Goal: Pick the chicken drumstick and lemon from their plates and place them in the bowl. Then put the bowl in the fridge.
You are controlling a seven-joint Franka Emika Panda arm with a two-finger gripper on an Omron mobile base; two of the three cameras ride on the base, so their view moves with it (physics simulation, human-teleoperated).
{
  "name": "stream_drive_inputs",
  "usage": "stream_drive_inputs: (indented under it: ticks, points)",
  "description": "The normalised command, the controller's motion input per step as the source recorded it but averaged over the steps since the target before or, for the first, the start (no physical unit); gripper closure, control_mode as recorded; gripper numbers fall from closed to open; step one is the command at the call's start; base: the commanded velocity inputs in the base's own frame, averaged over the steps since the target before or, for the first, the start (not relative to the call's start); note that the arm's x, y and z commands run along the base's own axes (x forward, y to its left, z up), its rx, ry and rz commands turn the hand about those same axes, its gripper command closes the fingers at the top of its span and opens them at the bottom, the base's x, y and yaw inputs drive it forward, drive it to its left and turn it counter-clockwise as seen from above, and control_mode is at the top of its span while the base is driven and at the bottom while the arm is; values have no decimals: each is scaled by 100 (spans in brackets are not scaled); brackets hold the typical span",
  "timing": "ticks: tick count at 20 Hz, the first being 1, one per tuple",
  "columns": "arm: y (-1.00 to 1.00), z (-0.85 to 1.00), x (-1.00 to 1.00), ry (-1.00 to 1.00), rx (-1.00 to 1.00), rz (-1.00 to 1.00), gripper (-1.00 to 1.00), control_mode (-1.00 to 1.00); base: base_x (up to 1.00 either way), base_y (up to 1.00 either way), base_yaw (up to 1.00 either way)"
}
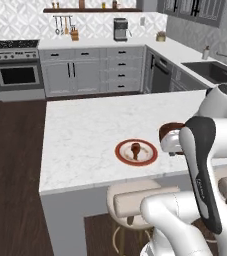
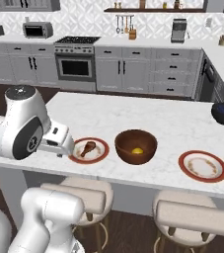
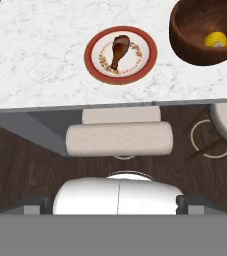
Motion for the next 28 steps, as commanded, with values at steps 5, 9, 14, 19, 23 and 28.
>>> stream_drive_inputs:
  ticks: [5,9,14,19,23,28]
  points:
    - [0,0,0,0,0,0,-100,100,100,3,0]
    - [24,-34,100,1,0,0,-100,-100,0,0,0]
    - [48,-66,100,12,-3,-8,-100,-100,0,0,0]
    - [0,-68,89,15,0,-10,-100,-100,0,0,0]
    - [0,-48,85,10,0,-8,-100,-100,0,0,0]
    - [0,-37,69,2,-3,-6,-100,-100,0,0,0]
